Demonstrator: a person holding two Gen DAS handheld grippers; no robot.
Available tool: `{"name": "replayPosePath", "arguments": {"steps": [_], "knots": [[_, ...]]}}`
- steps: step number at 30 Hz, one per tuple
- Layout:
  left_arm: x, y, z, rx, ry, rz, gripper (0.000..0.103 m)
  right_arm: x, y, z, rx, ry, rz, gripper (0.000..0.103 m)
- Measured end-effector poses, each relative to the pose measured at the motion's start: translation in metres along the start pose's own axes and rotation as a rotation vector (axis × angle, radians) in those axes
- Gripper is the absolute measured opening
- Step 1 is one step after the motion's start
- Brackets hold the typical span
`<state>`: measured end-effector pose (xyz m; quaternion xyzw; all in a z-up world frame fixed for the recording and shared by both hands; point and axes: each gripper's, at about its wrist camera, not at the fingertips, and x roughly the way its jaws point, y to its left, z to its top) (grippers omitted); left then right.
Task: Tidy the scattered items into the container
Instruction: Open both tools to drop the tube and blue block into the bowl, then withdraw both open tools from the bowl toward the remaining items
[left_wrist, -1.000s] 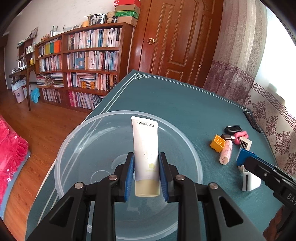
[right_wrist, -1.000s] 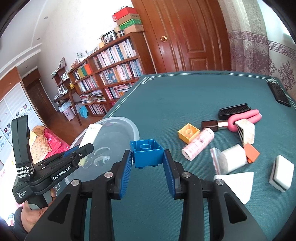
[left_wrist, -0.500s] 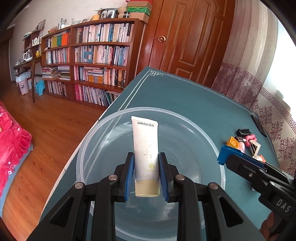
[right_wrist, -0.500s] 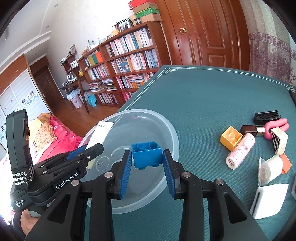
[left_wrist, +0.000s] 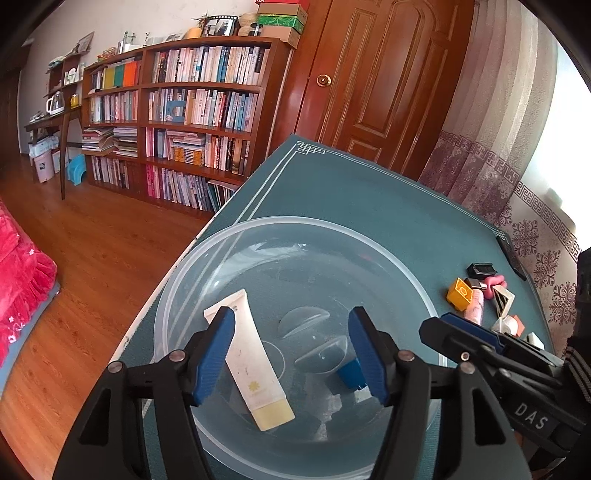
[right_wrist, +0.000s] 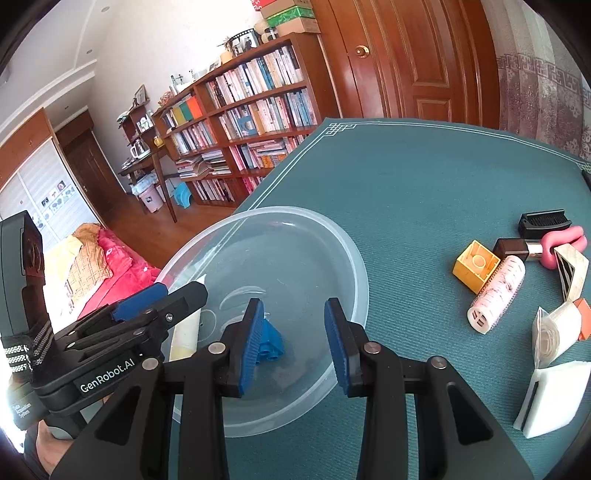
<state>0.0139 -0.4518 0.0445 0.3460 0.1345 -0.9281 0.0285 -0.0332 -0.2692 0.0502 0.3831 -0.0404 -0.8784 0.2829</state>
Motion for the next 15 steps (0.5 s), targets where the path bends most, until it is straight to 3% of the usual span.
{"name": "replayPosePath", "arguments": {"steps": [15], "knots": [[-0.001,-0.020,-0.005,0.063,0.007,0.011,0.084,-0.013,-0.020,-0.007,0.063,-0.014,-0.023,0.038]]}}
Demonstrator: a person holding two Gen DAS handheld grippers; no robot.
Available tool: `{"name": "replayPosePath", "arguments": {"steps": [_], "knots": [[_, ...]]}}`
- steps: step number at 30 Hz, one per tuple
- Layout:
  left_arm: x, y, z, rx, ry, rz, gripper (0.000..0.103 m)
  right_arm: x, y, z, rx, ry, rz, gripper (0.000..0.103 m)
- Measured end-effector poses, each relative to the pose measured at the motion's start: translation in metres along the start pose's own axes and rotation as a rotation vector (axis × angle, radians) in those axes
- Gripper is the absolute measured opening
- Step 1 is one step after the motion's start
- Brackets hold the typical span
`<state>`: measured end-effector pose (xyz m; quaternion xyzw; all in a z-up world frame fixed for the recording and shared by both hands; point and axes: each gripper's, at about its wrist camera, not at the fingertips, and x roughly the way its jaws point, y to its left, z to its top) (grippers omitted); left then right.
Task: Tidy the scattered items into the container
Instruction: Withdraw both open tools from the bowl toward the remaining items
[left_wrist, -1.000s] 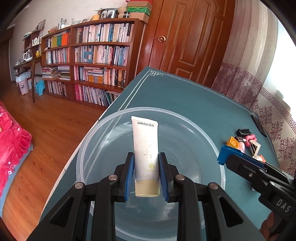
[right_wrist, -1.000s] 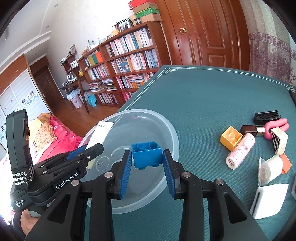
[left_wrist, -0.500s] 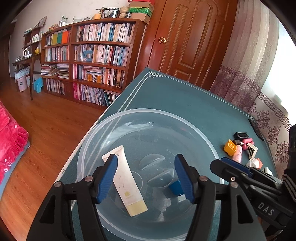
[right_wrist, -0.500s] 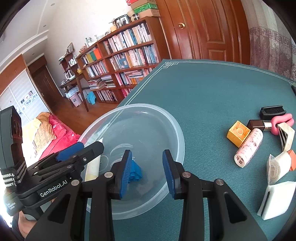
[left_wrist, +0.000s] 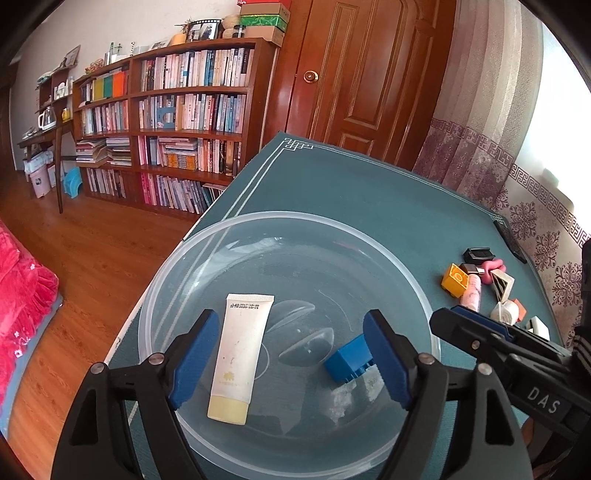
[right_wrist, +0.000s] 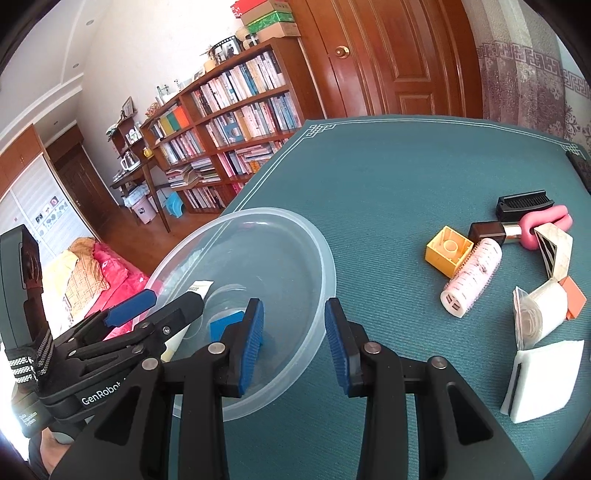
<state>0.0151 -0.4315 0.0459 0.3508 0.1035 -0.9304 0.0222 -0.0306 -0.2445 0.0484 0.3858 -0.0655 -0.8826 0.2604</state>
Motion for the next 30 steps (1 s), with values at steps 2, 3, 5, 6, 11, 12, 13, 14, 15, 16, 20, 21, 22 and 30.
{"name": "replayPosePath", "arguments": {"steps": [2,3,5,6,11,12,13,14,15,16,20,21,22,30], "knots": [[0.000,-0.003,-0.001,0.006,0.000,0.002,0.087,-0.002,-0.003,-0.002,0.009,-0.002,-0.004,0.046],[-0.001,-0.004,-0.001,0.010,-0.001,0.002,0.088,-0.004,-0.003,-0.004,0.013,-0.008,-0.007,0.049],[-0.001,-0.007,-0.002,0.015,-0.005,0.003,0.094,-0.008,-0.006,-0.004,0.017,-0.022,-0.014,0.054],[-0.002,-0.008,-0.002,0.017,-0.009,0.002,0.097,-0.010,-0.008,-0.005,0.017,-0.028,-0.021,0.054],[-0.007,-0.017,-0.002,0.029,-0.036,0.001,0.102,-0.019,-0.018,-0.007,0.028,-0.043,-0.038,0.054],[-0.008,-0.019,-0.002,0.032,-0.040,0.000,0.102,-0.021,-0.020,-0.008,0.031,-0.046,-0.042,0.054],[-0.008,-0.021,-0.002,0.037,-0.045,-0.003,0.102,-0.023,-0.023,-0.008,0.035,-0.050,-0.045,0.054],[-0.009,-0.023,-0.002,0.041,-0.048,-0.005,0.102,-0.026,-0.026,-0.009,0.038,-0.054,-0.049,0.054],[-0.009,-0.025,-0.002,0.045,-0.050,-0.009,0.102,-0.028,-0.028,-0.009,0.042,-0.059,-0.054,0.054],[-0.010,-0.028,-0.003,0.049,-0.051,-0.012,0.102,-0.031,-0.031,-0.009,0.044,-0.064,-0.060,0.054],[-0.009,-0.039,-0.004,0.060,-0.047,-0.019,0.102,-0.041,-0.044,-0.010,0.055,-0.078,-0.092,0.054],[-0.009,-0.041,-0.005,0.062,-0.047,-0.020,0.102,-0.044,-0.047,-0.011,0.058,-0.081,-0.101,0.054],[-0.009,-0.044,-0.005,0.066,-0.046,-0.020,0.102,-0.047,-0.051,-0.011,0.060,-0.083,-0.111,0.054],[-0.008,-0.072,-0.009,0.114,-0.037,-0.042,0.102,-0.069,-0.086,-0.020,0.070,-0.083,-0.209,0.055]]}}
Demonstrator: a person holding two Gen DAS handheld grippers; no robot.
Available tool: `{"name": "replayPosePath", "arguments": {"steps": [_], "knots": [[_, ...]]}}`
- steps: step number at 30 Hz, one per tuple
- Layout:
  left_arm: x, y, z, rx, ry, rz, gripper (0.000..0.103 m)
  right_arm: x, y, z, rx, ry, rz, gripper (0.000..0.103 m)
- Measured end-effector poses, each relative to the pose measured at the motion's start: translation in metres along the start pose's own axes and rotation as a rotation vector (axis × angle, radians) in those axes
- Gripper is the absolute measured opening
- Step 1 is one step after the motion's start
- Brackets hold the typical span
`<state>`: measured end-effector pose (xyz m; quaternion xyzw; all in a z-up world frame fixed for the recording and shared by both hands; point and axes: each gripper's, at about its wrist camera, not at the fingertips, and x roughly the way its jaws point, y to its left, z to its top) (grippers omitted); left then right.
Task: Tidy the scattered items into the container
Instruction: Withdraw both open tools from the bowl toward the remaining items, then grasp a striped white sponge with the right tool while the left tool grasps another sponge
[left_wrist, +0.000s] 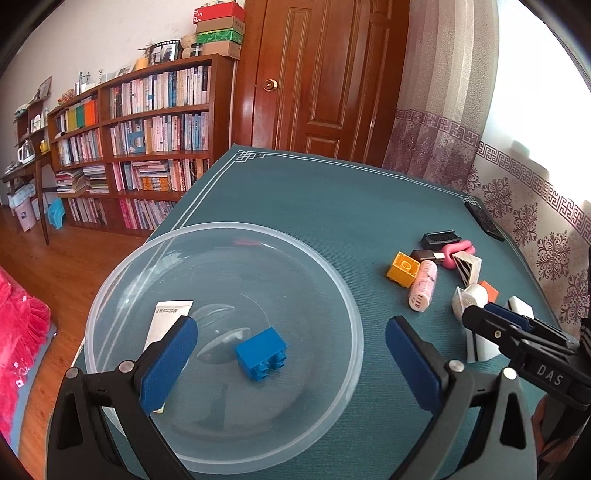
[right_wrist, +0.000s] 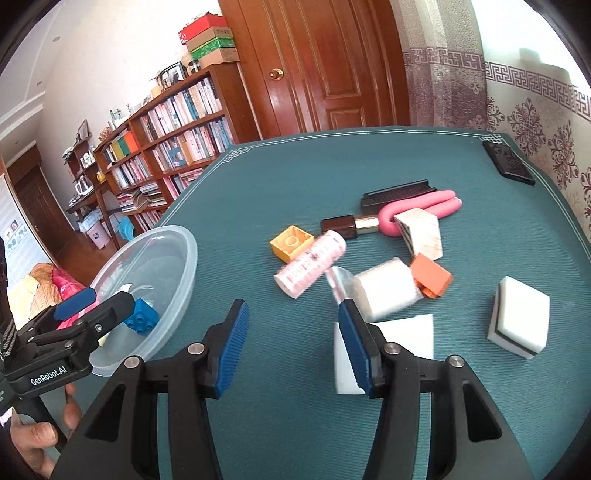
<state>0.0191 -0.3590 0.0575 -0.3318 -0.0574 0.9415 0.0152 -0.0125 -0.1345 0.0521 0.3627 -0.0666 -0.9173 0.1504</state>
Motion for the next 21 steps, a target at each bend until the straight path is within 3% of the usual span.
{"name": "replayPosePath", "arguments": {"steps": [2,3,21], "knots": [[0.001,-0.008,0.000,0.012,0.002,-0.010,0.102,-0.004,-0.013,-0.002,0.015,-0.002,-0.022,0.066],[0.001,-0.013,0.000,0.018,0.004,-0.014,0.102,-0.007,-0.019,-0.004,0.022,-0.007,-0.033,0.067],[0.012,-0.105,-0.007,0.153,0.066,-0.132,0.102,-0.042,-0.105,-0.011,0.101,-0.070,-0.213,0.067]]}}
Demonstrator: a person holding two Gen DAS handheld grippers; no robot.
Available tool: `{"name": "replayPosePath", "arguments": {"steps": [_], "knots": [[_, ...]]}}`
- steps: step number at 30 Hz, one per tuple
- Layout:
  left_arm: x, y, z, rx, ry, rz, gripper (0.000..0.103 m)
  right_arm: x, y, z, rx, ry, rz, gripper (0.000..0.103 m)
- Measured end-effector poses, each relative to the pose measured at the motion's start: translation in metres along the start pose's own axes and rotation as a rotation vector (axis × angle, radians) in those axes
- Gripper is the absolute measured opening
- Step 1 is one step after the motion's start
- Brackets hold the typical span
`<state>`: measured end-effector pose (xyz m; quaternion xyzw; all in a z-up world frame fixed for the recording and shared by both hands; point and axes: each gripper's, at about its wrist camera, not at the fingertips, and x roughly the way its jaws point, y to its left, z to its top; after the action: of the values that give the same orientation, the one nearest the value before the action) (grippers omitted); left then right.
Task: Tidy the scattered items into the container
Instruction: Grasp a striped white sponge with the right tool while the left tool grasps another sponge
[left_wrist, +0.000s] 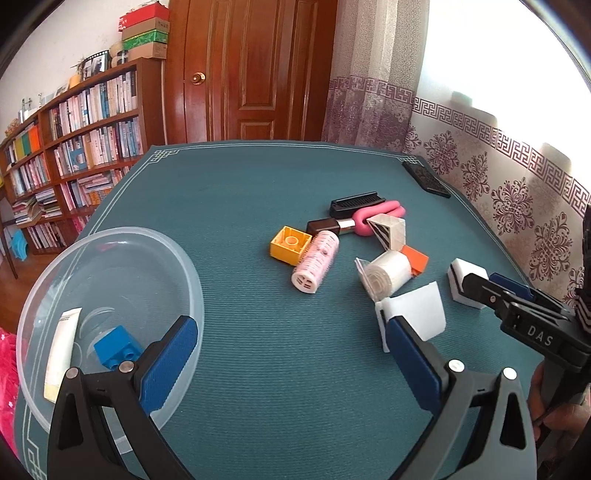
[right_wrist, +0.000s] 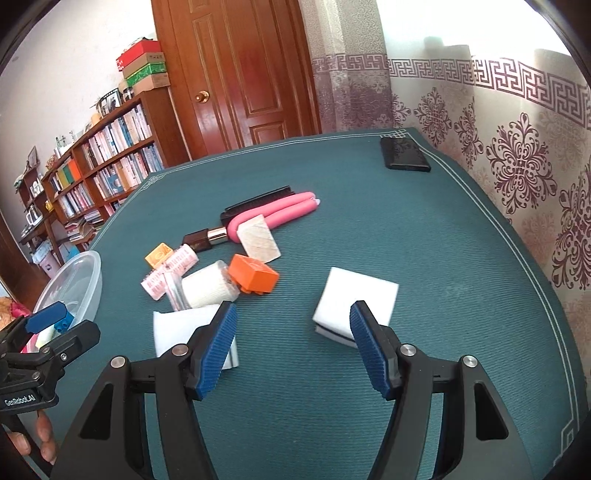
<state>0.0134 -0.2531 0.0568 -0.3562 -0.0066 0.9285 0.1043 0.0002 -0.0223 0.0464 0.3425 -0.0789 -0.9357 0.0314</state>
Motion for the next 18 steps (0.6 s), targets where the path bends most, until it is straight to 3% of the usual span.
{"name": "replayPosePath", "arguments": {"steps": [14,18], "knots": [[0.007,-0.029,0.002,0.041,0.017,-0.026,0.102,0.022,-0.034,0.003,0.038,0.051,-0.112,0.067],[0.009,-0.036,0.002,0.054,0.020,-0.028,0.102,0.030,-0.036,0.005,0.048,0.069,-0.099,0.078]]}}
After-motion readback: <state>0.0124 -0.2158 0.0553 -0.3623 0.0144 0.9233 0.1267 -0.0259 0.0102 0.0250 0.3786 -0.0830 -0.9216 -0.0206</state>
